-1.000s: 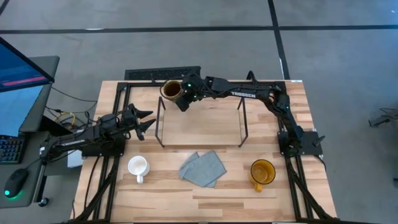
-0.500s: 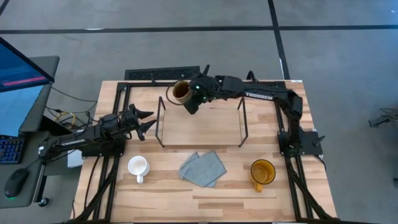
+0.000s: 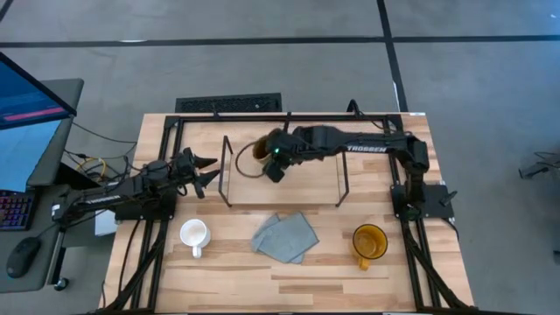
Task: Stack small to large cups/mugs on shelf
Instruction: Put the brown mug on the shelf
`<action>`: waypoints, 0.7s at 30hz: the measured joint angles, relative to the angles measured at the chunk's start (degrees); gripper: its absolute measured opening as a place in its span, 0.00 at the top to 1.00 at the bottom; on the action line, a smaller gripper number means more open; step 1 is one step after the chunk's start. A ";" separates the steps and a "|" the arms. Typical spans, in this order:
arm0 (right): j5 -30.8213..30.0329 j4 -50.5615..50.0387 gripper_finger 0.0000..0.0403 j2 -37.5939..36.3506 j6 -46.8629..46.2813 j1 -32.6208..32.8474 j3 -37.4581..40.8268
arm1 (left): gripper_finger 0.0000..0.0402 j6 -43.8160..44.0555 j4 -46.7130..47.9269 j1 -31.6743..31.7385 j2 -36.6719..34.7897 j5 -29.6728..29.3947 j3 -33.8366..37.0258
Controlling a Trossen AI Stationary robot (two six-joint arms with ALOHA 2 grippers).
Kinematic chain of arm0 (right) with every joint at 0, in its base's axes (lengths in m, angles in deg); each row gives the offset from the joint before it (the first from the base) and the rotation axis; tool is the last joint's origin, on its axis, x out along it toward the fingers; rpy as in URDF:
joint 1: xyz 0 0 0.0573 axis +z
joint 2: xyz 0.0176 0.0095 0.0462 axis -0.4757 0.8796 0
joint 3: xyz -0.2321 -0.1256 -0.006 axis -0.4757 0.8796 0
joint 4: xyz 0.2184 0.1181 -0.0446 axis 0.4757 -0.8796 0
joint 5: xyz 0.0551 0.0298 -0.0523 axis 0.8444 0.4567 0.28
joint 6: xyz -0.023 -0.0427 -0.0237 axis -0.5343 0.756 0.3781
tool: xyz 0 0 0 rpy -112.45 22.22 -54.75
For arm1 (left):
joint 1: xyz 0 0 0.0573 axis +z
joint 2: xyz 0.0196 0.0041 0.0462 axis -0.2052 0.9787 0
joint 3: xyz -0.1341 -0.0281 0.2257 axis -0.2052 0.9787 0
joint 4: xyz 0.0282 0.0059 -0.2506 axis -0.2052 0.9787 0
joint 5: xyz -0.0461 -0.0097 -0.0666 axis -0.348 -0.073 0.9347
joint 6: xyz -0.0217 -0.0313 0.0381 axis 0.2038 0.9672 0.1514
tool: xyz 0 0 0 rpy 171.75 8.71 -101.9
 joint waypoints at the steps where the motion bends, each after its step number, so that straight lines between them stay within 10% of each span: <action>1: -0.50 1.27 0.84 0.33 -0.46 0.64 0.02 | 0.47 0.51 0.03 0.02 0.06 0.02 0.02; 21: -2.22 12.98 0.84 1.92 -12.65 5.13 4.85 | 0.47 0.86 0.04 0.00 0.99 0.74 0.02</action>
